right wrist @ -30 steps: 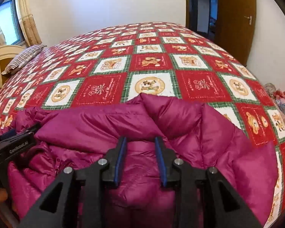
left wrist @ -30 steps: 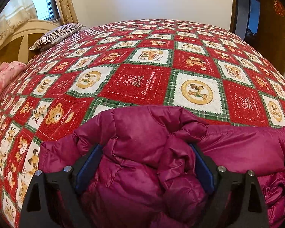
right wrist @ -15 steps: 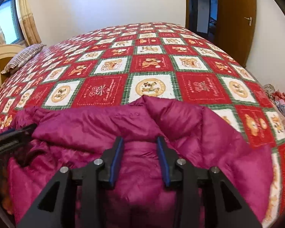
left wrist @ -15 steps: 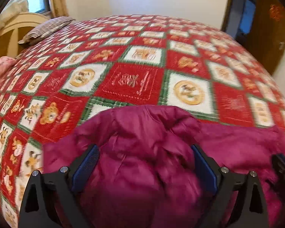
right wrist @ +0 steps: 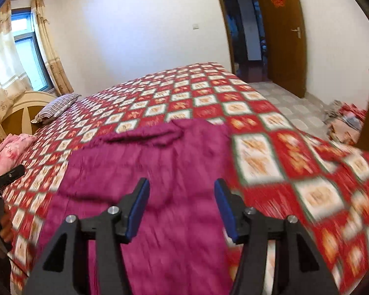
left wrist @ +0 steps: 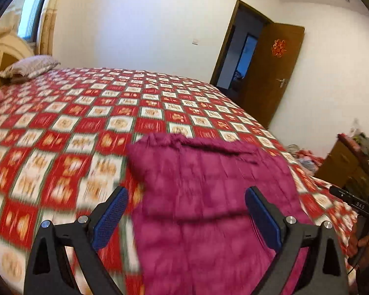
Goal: Fold large clothes
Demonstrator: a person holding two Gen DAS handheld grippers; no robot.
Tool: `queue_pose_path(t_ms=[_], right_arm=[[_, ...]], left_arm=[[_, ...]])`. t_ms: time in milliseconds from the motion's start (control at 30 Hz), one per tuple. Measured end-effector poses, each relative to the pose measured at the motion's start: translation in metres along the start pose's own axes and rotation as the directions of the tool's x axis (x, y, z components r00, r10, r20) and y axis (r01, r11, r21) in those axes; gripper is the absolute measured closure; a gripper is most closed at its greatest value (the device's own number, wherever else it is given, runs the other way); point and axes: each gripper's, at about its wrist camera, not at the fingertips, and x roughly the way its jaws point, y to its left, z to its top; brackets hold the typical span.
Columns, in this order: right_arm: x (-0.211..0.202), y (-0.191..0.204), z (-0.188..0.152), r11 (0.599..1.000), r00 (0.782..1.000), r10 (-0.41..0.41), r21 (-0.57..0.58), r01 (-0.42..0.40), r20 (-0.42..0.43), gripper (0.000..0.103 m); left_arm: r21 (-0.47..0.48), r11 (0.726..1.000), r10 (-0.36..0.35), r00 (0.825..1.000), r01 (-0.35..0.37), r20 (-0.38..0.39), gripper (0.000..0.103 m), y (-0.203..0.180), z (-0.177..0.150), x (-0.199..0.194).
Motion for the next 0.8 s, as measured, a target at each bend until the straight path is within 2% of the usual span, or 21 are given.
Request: queue_pose_path(t_ms=[67,133,167,233,333,400,600,733,800], right_arm=[[-0.027,-0.013,-0.017,1.000,1.000,-0.015,0.007,0.015,-0.005,0.045],[-0.048,-0.023,-0.033,0.999,0.999,-0.036,0.007,0.036,-0.025,0.040],[-0.059,-0.028,-0.045,0.999,0.998,-0.053,0.009,0.054,-0.039,0.035],[-0.066,-0.034,-0.061,0.997,0.995,-0.077,0.010,0.078,-0.064,0.034],[-0.065,-0.041,-0.084,0.996,0.988,-0.090,0.012,0.092,-0.127,0.034],[-0.063,-0.041,-0.100,0.997,0.985,-0.065,0.025,0.070,-0.159,0.034],[-0.044,-0.028,-0.138,0.999,0.968,-0.040,-0.008,0.039,-0.248,0.034],[-0.035,-0.023,-0.157,0.999,0.955,-0.037,-0.023,0.031,-0.294,0.031],[-0.032,-0.021,-0.164,0.999,0.948,-0.039,-0.027,0.032,-0.315,0.029]], left_arm=[[-0.027,0.999,-0.017,1.000,0.017,0.004,0.007,0.011,-0.021,-0.028],[-0.044,0.998,-0.034,0.999,0.034,-0.002,0.007,0.017,-0.039,-0.048],[-0.050,0.998,-0.033,0.999,0.032,-0.010,0.007,0.020,-0.050,-0.056],[-0.044,0.999,-0.008,1.000,0.007,-0.024,0.007,0.021,-0.069,-0.069],[-0.017,0.999,0.039,0.997,-0.040,-0.069,0.007,0.019,-0.102,-0.078],[-0.013,0.998,0.055,0.992,-0.057,-0.110,0.007,0.020,-0.121,-0.079],[0.002,0.989,0.143,0.962,-0.146,-0.231,0.007,0.022,-0.174,-0.071],[-0.039,0.990,0.115,0.950,-0.132,-0.291,0.007,0.024,-0.197,-0.066],[-0.054,0.990,0.111,0.953,-0.131,-0.281,0.007,0.022,-0.204,-0.065]])
